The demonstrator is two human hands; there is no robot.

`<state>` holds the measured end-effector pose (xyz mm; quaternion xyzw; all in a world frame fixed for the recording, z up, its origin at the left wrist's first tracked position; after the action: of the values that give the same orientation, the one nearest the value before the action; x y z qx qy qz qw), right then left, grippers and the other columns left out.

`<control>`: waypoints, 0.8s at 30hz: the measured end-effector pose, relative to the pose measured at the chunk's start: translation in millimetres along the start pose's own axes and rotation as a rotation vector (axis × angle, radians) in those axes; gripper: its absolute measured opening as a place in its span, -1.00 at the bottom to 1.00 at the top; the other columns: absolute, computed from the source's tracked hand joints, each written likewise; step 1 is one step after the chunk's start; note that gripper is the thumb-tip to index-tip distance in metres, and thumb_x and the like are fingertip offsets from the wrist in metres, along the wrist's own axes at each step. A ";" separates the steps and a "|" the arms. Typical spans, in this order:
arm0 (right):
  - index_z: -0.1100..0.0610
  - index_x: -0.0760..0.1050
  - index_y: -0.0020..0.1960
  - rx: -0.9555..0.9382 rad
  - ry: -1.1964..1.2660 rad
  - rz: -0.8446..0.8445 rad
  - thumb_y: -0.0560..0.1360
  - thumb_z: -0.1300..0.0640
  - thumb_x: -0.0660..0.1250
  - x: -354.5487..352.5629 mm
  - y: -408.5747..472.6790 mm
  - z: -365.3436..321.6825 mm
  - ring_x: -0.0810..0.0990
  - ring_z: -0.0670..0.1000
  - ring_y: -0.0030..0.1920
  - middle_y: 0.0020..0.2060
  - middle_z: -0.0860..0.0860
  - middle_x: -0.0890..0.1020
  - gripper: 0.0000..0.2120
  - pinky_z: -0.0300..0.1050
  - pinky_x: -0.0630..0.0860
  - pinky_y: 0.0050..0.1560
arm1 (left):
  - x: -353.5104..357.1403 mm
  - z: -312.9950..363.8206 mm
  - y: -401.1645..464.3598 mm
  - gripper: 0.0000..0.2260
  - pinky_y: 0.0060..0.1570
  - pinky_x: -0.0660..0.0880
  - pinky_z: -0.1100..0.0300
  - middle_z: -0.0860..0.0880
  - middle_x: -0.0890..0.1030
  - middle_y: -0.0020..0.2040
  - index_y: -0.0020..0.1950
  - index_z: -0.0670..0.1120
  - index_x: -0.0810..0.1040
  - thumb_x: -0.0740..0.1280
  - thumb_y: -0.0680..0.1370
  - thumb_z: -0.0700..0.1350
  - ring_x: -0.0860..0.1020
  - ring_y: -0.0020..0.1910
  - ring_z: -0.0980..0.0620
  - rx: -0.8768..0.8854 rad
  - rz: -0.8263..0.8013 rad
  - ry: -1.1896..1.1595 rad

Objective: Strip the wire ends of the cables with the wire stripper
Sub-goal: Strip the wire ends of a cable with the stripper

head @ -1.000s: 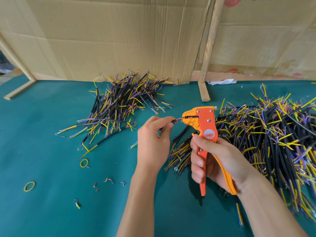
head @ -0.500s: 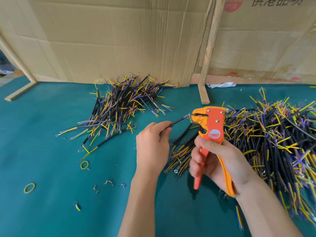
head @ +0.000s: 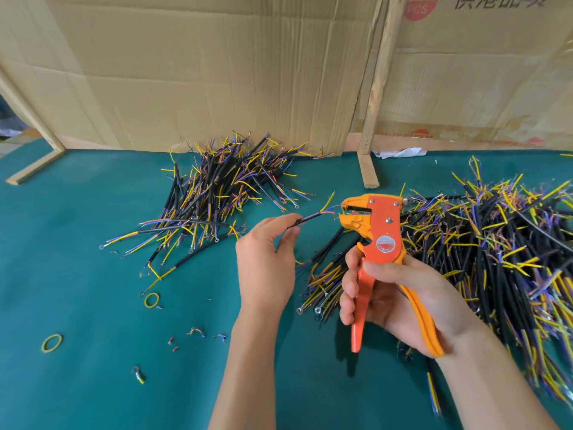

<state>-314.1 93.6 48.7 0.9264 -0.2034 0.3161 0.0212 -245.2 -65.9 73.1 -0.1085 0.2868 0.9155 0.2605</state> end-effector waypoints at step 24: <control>0.14 0.38 -0.25 -0.028 -0.015 0.129 0.50 0.06 0.44 3.5 4.6 4.1 0.28 -0.01 -0.61 -0.50 0.05 0.28 -0.70 -0.20 0.33 -0.56 | 3.6 -0.3 -0.9 -0.79 0.20 0.50 -0.02 0.14 0.66 -0.05 0.03 -0.07 0.72 0.39 0.53 -0.32 0.61 -0.01 0.05 0.051 -0.021 0.043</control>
<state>-310.9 87.4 47.1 0.9134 -0.2672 0.3070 0.0124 -247.8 -64.0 71.2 -0.1246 0.3143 0.9026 0.2665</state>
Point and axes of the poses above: each hand's wrist, its own y-axis towards the middle knuckle, its own x-axis out of the palm, z = x × y, the point moved 7 cm from there along y, towards the middle knuckle
